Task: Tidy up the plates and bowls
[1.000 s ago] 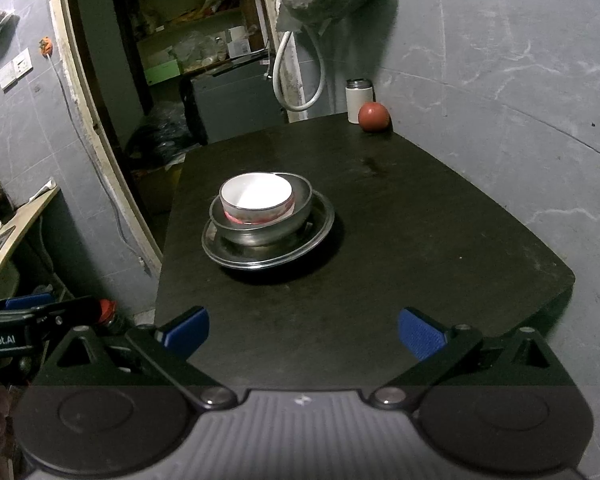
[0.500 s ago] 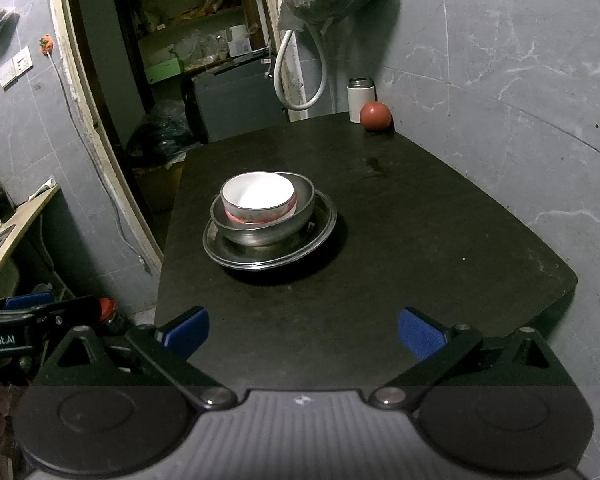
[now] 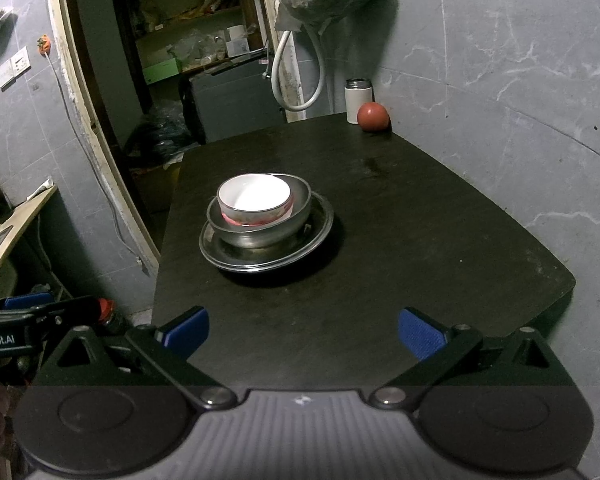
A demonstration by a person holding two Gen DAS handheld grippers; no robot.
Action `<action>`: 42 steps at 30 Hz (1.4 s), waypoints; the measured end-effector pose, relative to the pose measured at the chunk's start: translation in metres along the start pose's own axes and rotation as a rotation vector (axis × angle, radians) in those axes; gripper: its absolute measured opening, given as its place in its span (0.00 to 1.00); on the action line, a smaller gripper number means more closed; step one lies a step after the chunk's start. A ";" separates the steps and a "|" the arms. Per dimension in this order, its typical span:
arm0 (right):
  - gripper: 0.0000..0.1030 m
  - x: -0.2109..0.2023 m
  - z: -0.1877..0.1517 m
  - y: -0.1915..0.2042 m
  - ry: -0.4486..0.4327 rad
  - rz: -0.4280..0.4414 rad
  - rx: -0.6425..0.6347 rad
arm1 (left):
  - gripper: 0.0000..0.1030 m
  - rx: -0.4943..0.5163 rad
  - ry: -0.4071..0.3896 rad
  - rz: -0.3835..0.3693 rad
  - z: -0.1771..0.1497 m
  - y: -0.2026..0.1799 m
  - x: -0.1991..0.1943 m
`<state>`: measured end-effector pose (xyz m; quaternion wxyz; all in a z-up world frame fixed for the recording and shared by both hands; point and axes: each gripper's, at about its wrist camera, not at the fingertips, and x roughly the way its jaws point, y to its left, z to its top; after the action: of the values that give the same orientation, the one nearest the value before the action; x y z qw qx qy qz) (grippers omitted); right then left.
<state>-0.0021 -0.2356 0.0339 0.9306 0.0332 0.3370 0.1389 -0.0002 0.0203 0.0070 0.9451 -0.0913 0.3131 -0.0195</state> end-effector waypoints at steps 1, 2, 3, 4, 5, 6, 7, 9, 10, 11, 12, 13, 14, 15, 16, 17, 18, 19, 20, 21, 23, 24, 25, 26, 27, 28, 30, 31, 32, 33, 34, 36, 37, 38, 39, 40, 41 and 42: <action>1.00 0.000 0.000 0.000 0.001 0.000 0.000 | 0.99 0.000 0.000 0.000 0.000 0.000 0.000; 1.00 0.000 0.000 0.000 0.001 0.001 0.001 | 0.99 0.000 -0.001 0.001 0.000 0.000 0.000; 1.00 0.001 0.001 -0.001 0.002 0.001 0.002 | 0.99 0.000 -0.001 0.001 0.000 0.000 0.000; 1.00 0.002 0.001 -0.002 0.002 0.001 0.002 | 0.99 0.000 0.000 0.000 0.000 0.000 0.000; 1.00 0.001 0.001 -0.002 0.002 0.001 0.002 | 0.99 0.000 0.000 0.000 0.000 0.000 0.000; 1.00 0.001 0.001 -0.002 0.002 0.001 0.002 | 0.99 0.000 0.000 0.000 0.000 0.000 0.000; 1.00 0.002 0.002 -0.003 0.003 0.002 0.002 | 0.99 0.000 0.001 0.000 0.000 0.000 0.000; 1.00 0.002 0.002 -0.002 0.003 0.002 0.002 | 0.99 0.000 0.001 0.000 0.000 0.000 0.000; 1.00 0.001 0.001 -0.002 0.004 0.002 0.003 | 0.99 0.000 0.000 0.000 0.000 0.000 0.000; 1.00 0.001 0.002 -0.003 0.004 0.002 0.004 | 0.99 0.000 0.000 0.000 0.000 0.000 0.000; 1.00 0.001 0.002 -0.004 0.005 0.002 0.004 | 0.99 0.000 -0.001 -0.001 0.000 0.000 0.000; 1.00 0.001 0.002 -0.004 0.006 0.002 0.006 | 0.99 0.000 -0.001 -0.001 0.000 0.000 0.000; 1.00 0.001 0.002 -0.005 0.007 0.002 0.007 | 0.99 0.000 -0.001 -0.001 0.000 0.000 0.000; 1.00 0.001 0.002 -0.006 0.008 0.003 0.009 | 0.99 0.000 0.000 -0.001 0.000 0.000 0.000; 1.00 0.002 0.002 -0.006 0.008 0.003 0.010 | 0.99 0.000 0.001 -0.001 0.000 0.000 0.000; 1.00 0.002 0.002 -0.006 0.009 0.003 0.010 | 0.99 -0.001 0.001 0.000 0.000 0.000 0.000; 1.00 0.002 0.001 -0.006 0.008 0.003 0.009 | 0.99 -0.001 0.000 0.000 0.000 0.000 0.000; 1.00 0.002 0.001 -0.006 0.009 0.003 0.009 | 0.99 -0.002 0.000 0.001 0.000 0.000 0.000; 1.00 0.002 0.001 -0.006 0.009 0.003 0.009 | 0.99 -0.004 -0.002 -0.001 0.000 0.001 0.000; 1.00 0.002 0.001 -0.005 0.009 0.002 0.009 | 0.99 -0.005 -0.002 -0.004 0.001 0.001 0.000; 1.00 0.002 0.001 -0.005 0.009 0.002 0.010 | 0.99 -0.007 -0.008 0.000 0.003 0.000 0.000; 1.00 0.002 0.001 -0.005 0.009 0.002 0.010 | 0.99 -0.004 -0.013 0.008 0.004 -0.001 -0.001; 1.00 0.002 0.002 -0.005 0.009 0.003 0.009 | 0.99 -0.003 -0.017 0.012 0.005 -0.001 0.000; 1.00 0.002 0.002 -0.006 0.008 0.003 0.009 | 0.99 -0.003 -0.023 0.011 0.005 -0.002 -0.001; 1.00 0.002 0.002 -0.005 0.009 0.003 0.009 | 0.99 -0.004 -0.025 0.007 0.007 -0.002 0.000; 1.00 0.003 0.001 -0.005 0.010 0.003 0.008 | 0.99 -0.005 -0.027 0.003 0.007 -0.002 0.000; 1.00 0.003 0.001 -0.004 0.011 0.004 0.006 | 0.99 -0.003 -0.027 0.004 0.009 -0.002 0.002; 1.00 0.004 0.001 -0.004 0.011 0.005 0.005 | 0.99 -0.003 -0.026 0.006 0.008 -0.002 0.002; 1.00 0.005 0.001 -0.003 0.012 0.006 0.004 | 0.99 -0.001 -0.024 0.010 0.008 -0.002 0.002; 1.00 0.005 0.001 -0.003 0.013 0.006 0.003 | 0.99 -0.001 -0.024 0.012 0.008 -0.002 0.001; 1.00 0.006 0.001 -0.002 0.014 0.007 0.002 | 0.99 -0.002 -0.023 0.013 0.009 -0.002 0.002; 1.00 0.007 0.001 -0.002 0.016 0.008 0.001 | 0.99 -0.002 -0.023 0.012 0.008 -0.001 0.002; 1.00 0.007 0.001 -0.001 0.017 0.009 0.000 | 0.99 -0.003 -0.022 0.011 0.009 -0.001 0.003; 1.00 0.008 0.002 -0.001 0.018 0.009 0.000 | 0.99 -0.002 -0.023 0.010 0.009 -0.001 0.002; 1.00 0.008 0.002 -0.001 0.018 0.009 -0.001 | 0.99 -0.003 -0.023 0.009 0.008 0.000 0.002; 1.00 0.008 0.002 -0.001 0.019 0.009 -0.001 | 0.99 -0.003 -0.024 0.008 0.008 0.000 0.002; 1.00 0.008 0.002 -0.001 0.021 0.009 -0.001 | 0.99 -0.002 -0.025 0.007 0.008 0.000 0.002; 1.00 0.008 0.002 -0.001 0.022 0.009 -0.001 | 0.99 -0.002 -0.025 0.007 0.007 0.000 0.002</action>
<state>0.0055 -0.2343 0.0302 0.9263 0.0330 0.3468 0.1435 0.0059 0.0214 0.0109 0.9489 -0.0915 0.3017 -0.0149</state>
